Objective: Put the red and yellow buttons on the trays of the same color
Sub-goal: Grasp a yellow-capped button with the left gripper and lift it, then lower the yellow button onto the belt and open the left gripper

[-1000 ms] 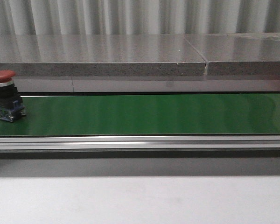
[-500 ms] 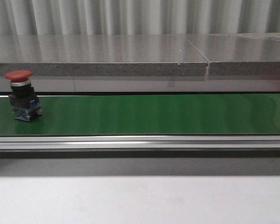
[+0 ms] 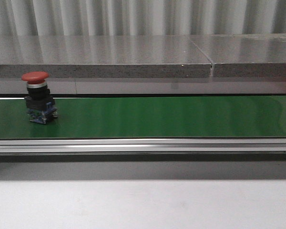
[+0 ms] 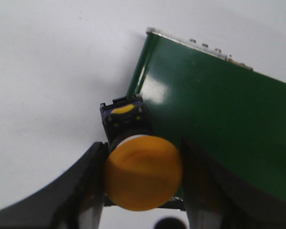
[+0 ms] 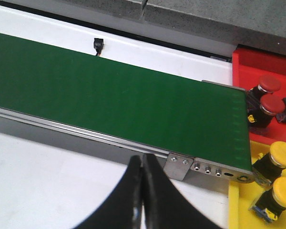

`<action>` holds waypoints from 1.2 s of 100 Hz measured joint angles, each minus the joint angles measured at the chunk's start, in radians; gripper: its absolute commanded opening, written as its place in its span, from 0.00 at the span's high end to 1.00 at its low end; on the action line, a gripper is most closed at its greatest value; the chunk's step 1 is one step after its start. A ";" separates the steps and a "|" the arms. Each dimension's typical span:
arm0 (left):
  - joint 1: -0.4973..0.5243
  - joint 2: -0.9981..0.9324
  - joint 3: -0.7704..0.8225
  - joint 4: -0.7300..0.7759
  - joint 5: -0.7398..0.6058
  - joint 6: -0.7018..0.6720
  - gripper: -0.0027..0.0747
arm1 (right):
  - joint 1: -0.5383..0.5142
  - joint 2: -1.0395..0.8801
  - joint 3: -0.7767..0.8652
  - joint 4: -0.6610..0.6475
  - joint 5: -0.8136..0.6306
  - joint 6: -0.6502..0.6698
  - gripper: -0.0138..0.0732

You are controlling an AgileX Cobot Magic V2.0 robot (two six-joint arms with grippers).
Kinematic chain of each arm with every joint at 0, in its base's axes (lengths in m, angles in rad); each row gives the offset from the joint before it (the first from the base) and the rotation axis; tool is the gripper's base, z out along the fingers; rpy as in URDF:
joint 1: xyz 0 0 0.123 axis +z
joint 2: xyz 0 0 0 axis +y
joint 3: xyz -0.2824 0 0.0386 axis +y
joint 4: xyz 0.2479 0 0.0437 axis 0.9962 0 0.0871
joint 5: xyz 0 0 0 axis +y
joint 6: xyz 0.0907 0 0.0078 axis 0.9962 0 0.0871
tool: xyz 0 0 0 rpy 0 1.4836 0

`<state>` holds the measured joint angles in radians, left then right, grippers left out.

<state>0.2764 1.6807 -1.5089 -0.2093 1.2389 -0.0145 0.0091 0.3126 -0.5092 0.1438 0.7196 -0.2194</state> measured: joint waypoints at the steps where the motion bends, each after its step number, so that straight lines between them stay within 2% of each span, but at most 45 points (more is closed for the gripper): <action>1: -0.003 0.000 0.003 0.000 0.000 0.000 0.66 | 0.000 0.000 0.000 0.000 0.000 0.000 0.92; 27: -0.075 -0.009 0.081 -0.004 -0.052 0.002 0.66 | 0.000 0.000 0.000 0.000 0.000 0.000 0.92; 53: -0.107 0.014 0.086 -0.006 -0.076 0.004 0.64 | 0.000 0.000 0.000 0.000 0.000 0.000 0.92; 62: -0.107 0.035 0.086 -0.006 -0.076 0.004 0.56 | 0.000 0.000 0.000 0.000 0.000 0.000 0.92; 75: -0.107 0.053 0.086 -0.006 -0.076 0.007 0.29 | 0.000 0.000 0.000 0.000 0.000 0.000 0.92; 81: -0.107 0.055 0.086 -0.006 -0.080 0.009 0.25 | 0.000 0.000 0.000 0.000 0.000 0.000 0.92; 96: -0.116 0.041 0.086 -0.007 -0.120 0.027 0.29 | 0.000 0.000 0.000 0.000 0.000 0.000 0.92; 108: -0.146 0.006 0.086 -0.007 -0.150 0.078 0.36 | 0.000 0.000 0.000 0.000 0.000 0.000 0.92; 115: -0.170 -0.018 0.086 -0.007 -0.169 0.109 0.44 | 0.000 0.000 0.000 0.000 0.000 0.000 0.92; 120: -0.189 -0.036 0.086 -0.005 -0.183 0.131 0.55 | 0.000 0.000 0.000 0.000 0.000 0.000 0.92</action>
<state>0.0873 1.6450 -1.4231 -0.2147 1.0559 0.1167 0.0091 0.3126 -0.5092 0.1438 0.7196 -0.2194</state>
